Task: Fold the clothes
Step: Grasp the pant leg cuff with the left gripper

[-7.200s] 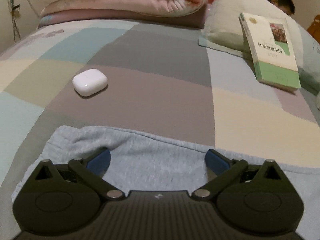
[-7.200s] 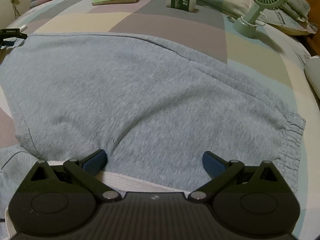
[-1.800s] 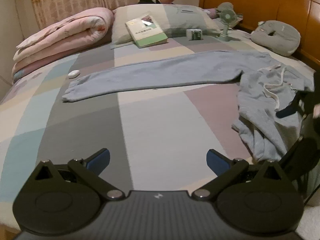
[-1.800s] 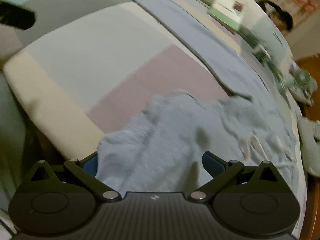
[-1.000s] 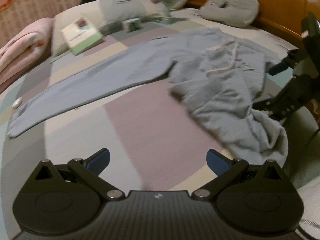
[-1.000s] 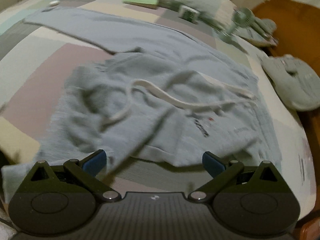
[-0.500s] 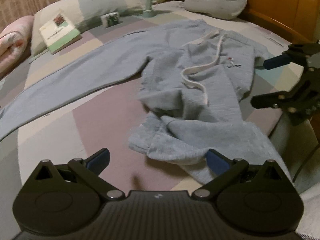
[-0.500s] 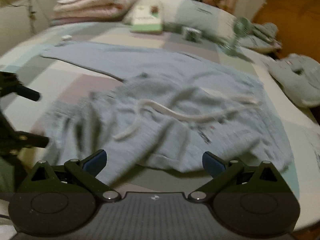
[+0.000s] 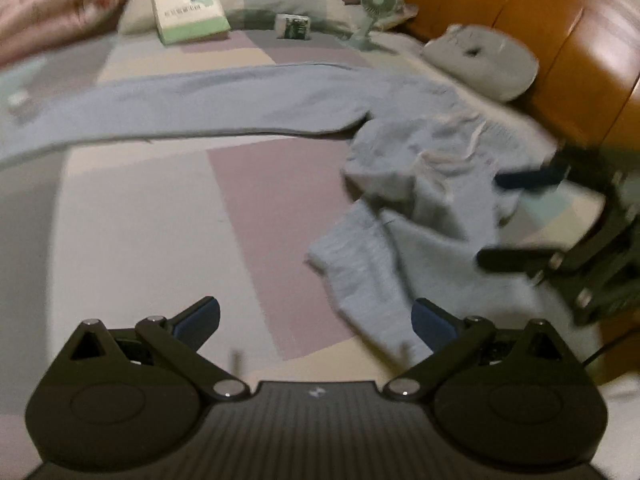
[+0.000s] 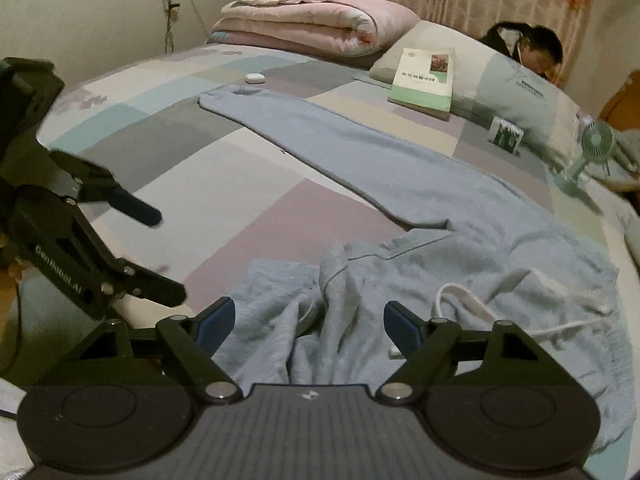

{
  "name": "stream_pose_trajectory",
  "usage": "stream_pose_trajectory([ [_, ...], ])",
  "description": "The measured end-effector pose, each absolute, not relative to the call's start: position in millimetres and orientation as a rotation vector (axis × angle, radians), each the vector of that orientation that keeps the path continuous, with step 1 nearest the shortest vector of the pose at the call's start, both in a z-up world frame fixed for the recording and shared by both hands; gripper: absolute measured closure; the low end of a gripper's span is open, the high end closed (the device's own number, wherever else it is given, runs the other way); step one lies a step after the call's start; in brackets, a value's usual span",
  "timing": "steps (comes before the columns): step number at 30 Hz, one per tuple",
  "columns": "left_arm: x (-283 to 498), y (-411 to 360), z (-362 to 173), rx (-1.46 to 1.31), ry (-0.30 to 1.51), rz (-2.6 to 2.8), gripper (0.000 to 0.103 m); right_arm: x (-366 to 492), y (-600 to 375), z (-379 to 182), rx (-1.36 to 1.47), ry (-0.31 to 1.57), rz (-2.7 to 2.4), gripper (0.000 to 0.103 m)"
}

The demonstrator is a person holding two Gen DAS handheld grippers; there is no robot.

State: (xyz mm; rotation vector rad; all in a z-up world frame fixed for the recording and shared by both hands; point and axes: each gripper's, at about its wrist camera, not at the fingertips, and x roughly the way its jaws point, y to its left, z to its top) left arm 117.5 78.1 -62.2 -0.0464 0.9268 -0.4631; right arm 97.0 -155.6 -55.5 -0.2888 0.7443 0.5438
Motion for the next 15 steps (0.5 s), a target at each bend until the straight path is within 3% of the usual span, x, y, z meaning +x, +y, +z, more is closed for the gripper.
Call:
stream_pose_trajectory([
  [5,143,67,-78,-0.150,1.000,-0.557,0.020,90,-173,-59,-0.242,0.759,0.486,0.018],
  [9,169,61,-106,-0.270,1.134,-0.559,0.046,87,-195,-62,-0.149,0.762,0.465,0.017],
  [15,190,53,-115,-0.392,1.115,-0.588,0.048,88,-225,-67,-0.035,0.752,0.459,0.017],
])
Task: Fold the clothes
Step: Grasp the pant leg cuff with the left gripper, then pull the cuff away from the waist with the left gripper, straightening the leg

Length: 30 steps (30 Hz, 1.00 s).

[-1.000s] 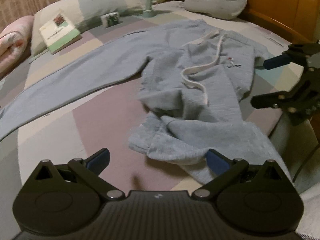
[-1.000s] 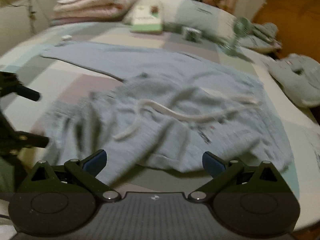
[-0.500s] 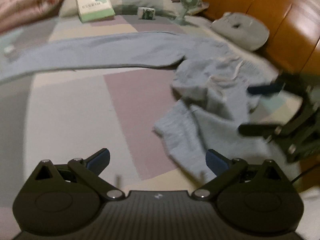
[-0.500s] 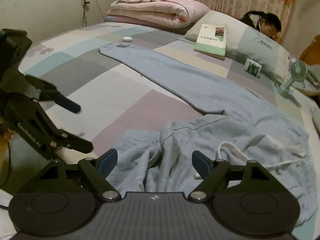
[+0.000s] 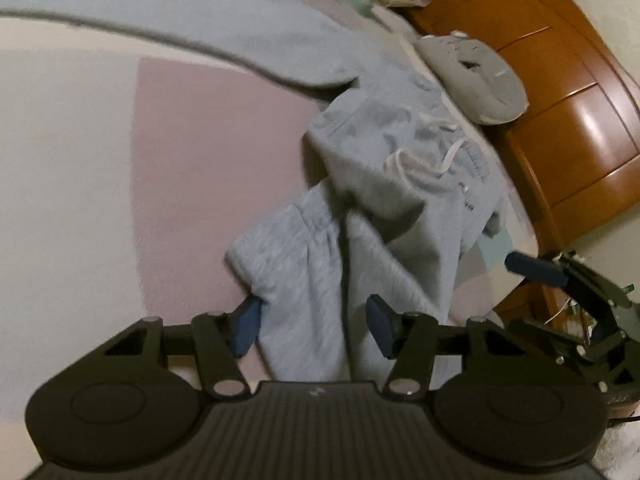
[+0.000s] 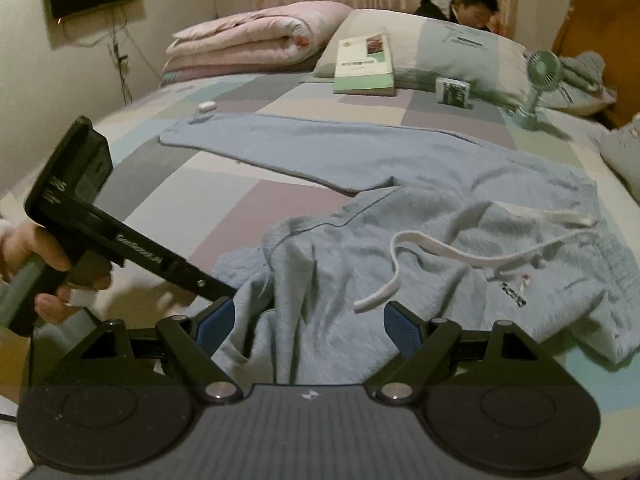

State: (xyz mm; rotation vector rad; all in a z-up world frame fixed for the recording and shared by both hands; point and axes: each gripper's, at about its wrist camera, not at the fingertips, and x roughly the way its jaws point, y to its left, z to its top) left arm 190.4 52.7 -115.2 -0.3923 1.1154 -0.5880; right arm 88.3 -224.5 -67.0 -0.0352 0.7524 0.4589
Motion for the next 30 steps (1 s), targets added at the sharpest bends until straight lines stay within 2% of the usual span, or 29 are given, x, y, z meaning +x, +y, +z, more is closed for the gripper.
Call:
stream_pose_trajectory([
  [4,205,49,-123,-0.469,1.076,-0.588,0.048,92,-239,-73,0.027,0.755,0.445,0.017],
  [6,204,50,-124,-0.488,1.069,-0.568,0.054,93,-245,-77,0.055,0.761,0.435,0.017],
  [8,198,45,-122,-0.409,1.050,-0.540,0.080,94,-251,-81,0.079,0.769,0.426,0.017],
  [9,194,42,-121,-0.352,1.039,-0.521,0.089,94,-253,-83,0.088,0.772,0.422,0.017],
  [10,193,40,-119,-0.319,1.040,-0.496,0.093,94,-255,-85,0.096,0.776,0.416,0.017],
  [13,193,43,-106,-0.317,1.033,-0.453,0.094,95,-262,-87,0.114,0.782,0.395,0.017],
  [17,181,67,-76,-0.235,0.928,-0.367,0.095,94,-269,-85,0.117,0.774,0.374,0.017],
  [24,155,156,-36,-0.217,0.772,-0.123,0.095,97,-272,-85,0.118,0.784,0.345,0.017],
  [30,144,219,-28,-0.254,0.718,0.046,0.094,100,-262,-84,0.093,0.797,0.338,0.016],
])
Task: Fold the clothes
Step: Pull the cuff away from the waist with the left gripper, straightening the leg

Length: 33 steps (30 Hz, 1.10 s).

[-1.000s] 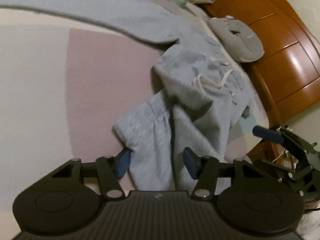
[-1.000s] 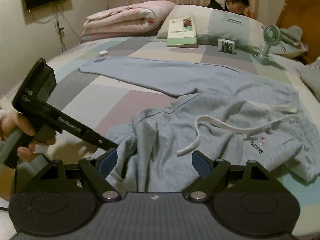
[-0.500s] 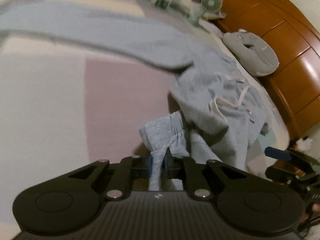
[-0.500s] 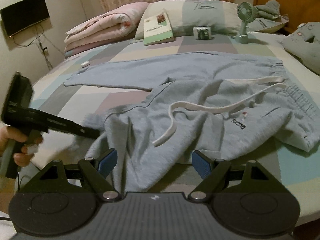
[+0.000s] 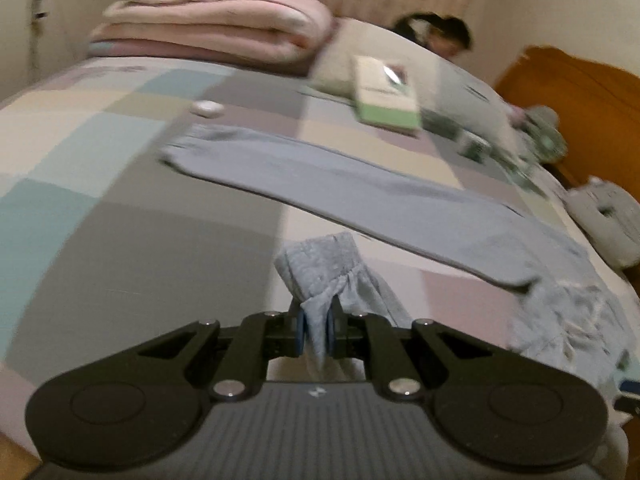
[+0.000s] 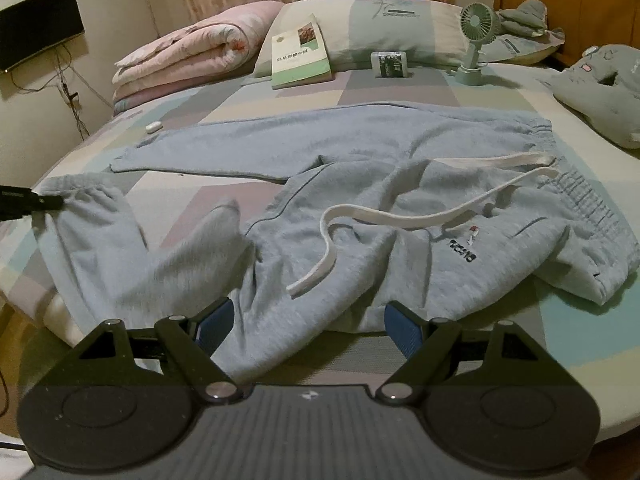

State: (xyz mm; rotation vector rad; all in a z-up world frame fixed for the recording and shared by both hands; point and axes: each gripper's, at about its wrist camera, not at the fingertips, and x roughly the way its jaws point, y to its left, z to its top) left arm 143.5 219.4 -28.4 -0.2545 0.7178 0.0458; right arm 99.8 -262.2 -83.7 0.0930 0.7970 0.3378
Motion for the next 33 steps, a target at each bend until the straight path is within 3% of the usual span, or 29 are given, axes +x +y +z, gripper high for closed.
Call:
stream_pose_trajectory([
  [22,80,334,-50,-0.466,0.648,0.288,0.093,109,-235,-91,0.029,0.865,0.352,0.016],
  [31,64,351,-50,-0.469,0.688,0.362,0.068,111,-236,-95,0.034,0.879,0.351,0.013],
  [33,61,354,-44,-0.439,0.673,0.396,0.067,112,-235,-95,0.034,0.880,0.353,0.013],
])
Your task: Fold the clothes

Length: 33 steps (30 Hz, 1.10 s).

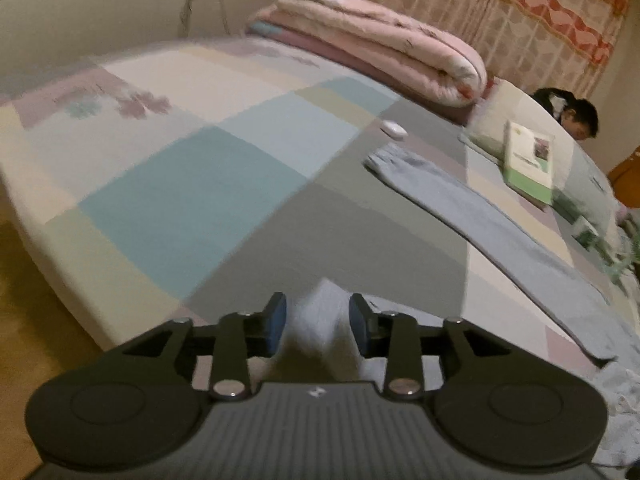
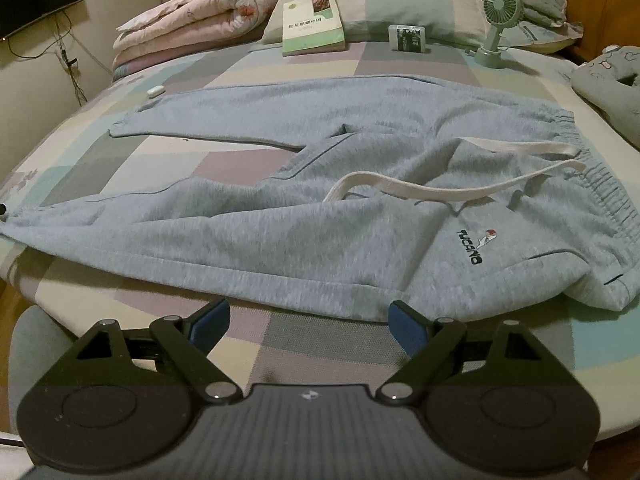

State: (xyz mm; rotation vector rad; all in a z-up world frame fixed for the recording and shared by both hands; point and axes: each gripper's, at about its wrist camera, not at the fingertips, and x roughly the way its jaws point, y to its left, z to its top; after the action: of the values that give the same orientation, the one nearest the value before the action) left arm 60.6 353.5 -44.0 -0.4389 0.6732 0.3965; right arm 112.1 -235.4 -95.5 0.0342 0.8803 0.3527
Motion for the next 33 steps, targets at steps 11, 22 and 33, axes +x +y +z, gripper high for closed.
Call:
stream_pose_trajectory([
  [11,104,360,-67,-0.373,0.777,0.312,0.051,114,-227,-93,0.021,0.881,0.358,0.013],
  [22,139,338,-109,-0.187,0.846,0.214,0.071,118,-209,-91,-0.022,0.889,0.328,0.013],
  [33,143,379,-66,-0.213,0.689,0.414,0.103,124,-204,-90,-0.041,0.894,0.290,0.013],
])
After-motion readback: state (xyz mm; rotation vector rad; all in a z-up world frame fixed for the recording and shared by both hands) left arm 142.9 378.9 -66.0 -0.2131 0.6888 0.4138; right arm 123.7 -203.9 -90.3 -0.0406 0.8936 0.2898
